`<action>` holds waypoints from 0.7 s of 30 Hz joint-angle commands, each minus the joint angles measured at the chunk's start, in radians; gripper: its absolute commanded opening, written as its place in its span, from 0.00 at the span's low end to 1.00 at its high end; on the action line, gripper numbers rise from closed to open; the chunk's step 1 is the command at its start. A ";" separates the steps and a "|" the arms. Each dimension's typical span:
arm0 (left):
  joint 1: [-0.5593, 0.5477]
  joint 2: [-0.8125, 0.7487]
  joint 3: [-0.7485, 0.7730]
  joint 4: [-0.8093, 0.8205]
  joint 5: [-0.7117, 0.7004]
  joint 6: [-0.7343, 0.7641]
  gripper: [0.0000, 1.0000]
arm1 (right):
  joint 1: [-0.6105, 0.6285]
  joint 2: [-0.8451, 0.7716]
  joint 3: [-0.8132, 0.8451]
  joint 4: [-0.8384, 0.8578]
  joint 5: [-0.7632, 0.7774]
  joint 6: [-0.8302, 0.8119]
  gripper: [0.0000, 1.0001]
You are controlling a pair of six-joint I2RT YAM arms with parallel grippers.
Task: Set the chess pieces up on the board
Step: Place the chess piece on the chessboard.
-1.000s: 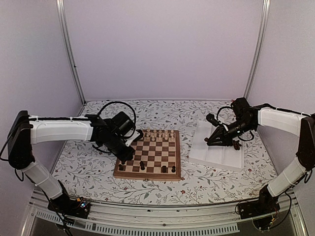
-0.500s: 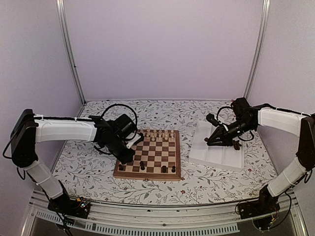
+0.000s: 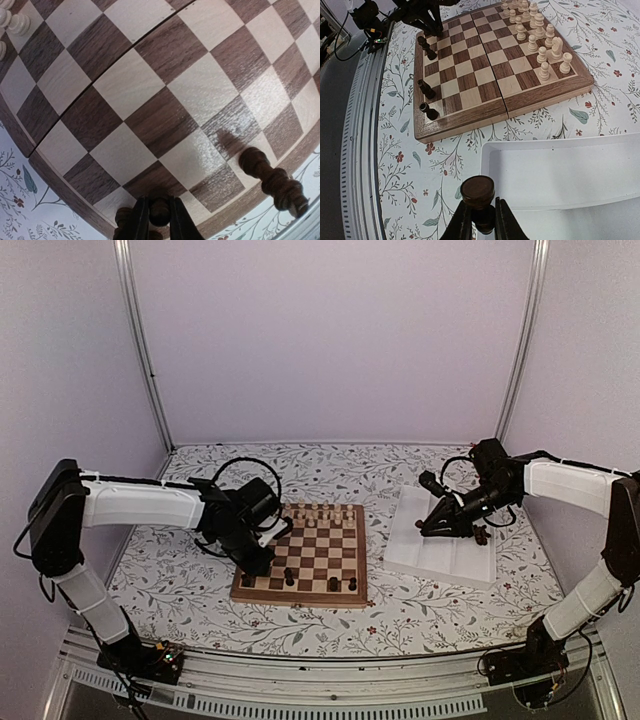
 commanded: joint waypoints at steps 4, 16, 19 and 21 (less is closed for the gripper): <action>-0.008 0.018 0.021 -0.031 -0.011 0.011 0.22 | 0.005 0.007 -0.015 0.000 -0.010 -0.005 0.15; -0.010 -0.066 0.107 -0.030 -0.018 0.021 0.32 | 0.018 -0.002 0.013 -0.023 -0.011 -0.006 0.15; -0.008 -0.100 0.137 0.039 0.025 0.003 0.33 | 0.045 -0.008 0.056 -0.042 -0.012 -0.004 0.15; -0.009 -0.118 0.141 0.128 0.091 -0.033 0.34 | 0.072 -0.003 0.096 -0.060 -0.012 0.000 0.15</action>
